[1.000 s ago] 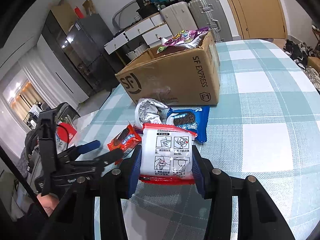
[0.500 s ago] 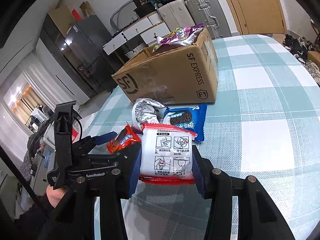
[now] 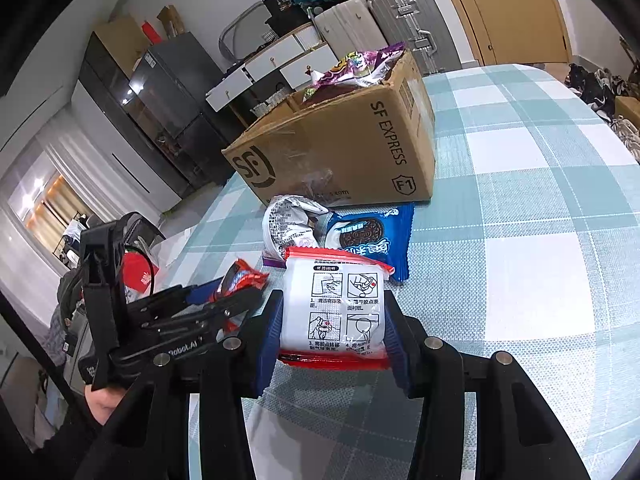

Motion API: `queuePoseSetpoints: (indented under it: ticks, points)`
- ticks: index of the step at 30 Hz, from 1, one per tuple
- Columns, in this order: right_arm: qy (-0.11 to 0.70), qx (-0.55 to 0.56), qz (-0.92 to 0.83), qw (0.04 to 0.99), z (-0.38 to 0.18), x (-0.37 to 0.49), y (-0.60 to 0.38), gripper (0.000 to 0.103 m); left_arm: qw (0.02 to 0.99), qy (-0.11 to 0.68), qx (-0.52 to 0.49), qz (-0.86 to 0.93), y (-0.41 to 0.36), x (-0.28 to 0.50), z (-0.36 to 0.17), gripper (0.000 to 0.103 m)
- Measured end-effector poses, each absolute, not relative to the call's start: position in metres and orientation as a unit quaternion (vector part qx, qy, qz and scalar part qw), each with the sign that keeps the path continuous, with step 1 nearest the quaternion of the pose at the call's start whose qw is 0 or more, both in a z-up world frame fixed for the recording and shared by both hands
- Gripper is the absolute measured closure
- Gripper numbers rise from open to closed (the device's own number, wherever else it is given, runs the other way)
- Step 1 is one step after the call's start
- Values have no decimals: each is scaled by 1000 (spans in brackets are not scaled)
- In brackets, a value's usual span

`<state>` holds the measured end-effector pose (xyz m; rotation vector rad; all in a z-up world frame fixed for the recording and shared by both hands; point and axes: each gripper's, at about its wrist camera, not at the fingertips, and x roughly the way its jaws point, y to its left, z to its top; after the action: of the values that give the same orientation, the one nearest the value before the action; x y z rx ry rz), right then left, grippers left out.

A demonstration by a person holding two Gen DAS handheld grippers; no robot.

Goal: Organize snacks
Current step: 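Close the left gripper on the red chocolate pie packet while the right holds the white packet, then carry both packets over the box and lower them inside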

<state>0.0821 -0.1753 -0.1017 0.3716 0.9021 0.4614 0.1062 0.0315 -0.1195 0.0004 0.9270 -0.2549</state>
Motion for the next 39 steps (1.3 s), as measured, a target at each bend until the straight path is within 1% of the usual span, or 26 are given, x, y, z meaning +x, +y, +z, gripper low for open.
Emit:
queuePoseSetpoints:
  ticks: [12,17,21,24,28,32,39]
  points:
    - [418,173,237,860,-97,79,-168,56,891,440,-22,-115,34,87,-111,59]
    - [405,186,241,862,-89,70,-168,56,900,420,-49,-107,40,69,-96,59]
    - [383,169,250,873,-69,50,-166,56,899,413,-81,-118,46,54,-80,59]
    - [378,166,256,874,-58,36,-166,56,900,409,-83,-123,46,42,-65,59]
    - [359,158,261,882,-27,19,-168,56,906,391,-93,-130,50,24,-34,59]
    - [331,156,271,890,16,7,-173,56,910,378,-107,-135,57,11,0,59]
    - [296,155,282,899,80,-5,-175,56,918,356,-103,-141,64,2,59,59]
